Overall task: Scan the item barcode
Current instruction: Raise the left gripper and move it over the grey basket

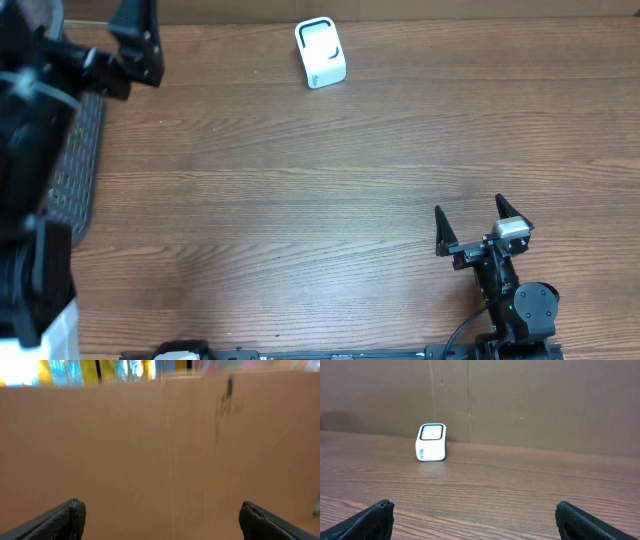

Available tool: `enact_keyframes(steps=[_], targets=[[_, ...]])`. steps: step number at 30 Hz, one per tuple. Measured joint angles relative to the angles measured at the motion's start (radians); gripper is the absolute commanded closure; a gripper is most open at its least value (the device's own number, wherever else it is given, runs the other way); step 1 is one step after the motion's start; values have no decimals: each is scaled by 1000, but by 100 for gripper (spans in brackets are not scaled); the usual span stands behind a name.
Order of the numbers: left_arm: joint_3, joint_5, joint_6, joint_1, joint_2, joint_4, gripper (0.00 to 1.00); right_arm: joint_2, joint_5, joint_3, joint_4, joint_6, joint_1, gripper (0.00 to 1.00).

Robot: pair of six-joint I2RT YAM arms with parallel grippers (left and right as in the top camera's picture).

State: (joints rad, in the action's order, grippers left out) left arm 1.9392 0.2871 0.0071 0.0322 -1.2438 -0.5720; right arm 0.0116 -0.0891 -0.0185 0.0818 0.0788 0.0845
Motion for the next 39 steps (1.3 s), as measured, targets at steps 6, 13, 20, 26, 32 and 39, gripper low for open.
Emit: enact_keyframes(steps=[6,13,20,26,32,39], targets=[[0,-64,27,0,-112,-72,0,0,0,0,0,0,0,0],[0,-233,30,-1,-177,-231,0,0,0,0,0,0,0,0],[0,-488,81,54,-212,-305,0,0,0,0,0,0,0,0],[0,-496,82,263,-258,-376,0,0,0,0,0,0,0,0],[0,-368,66,510,-327,-436,0,0,0,0,0,0,0,0],[0,-187,51,730,-429,-474,0,0,0,0,0,0,0,0]])
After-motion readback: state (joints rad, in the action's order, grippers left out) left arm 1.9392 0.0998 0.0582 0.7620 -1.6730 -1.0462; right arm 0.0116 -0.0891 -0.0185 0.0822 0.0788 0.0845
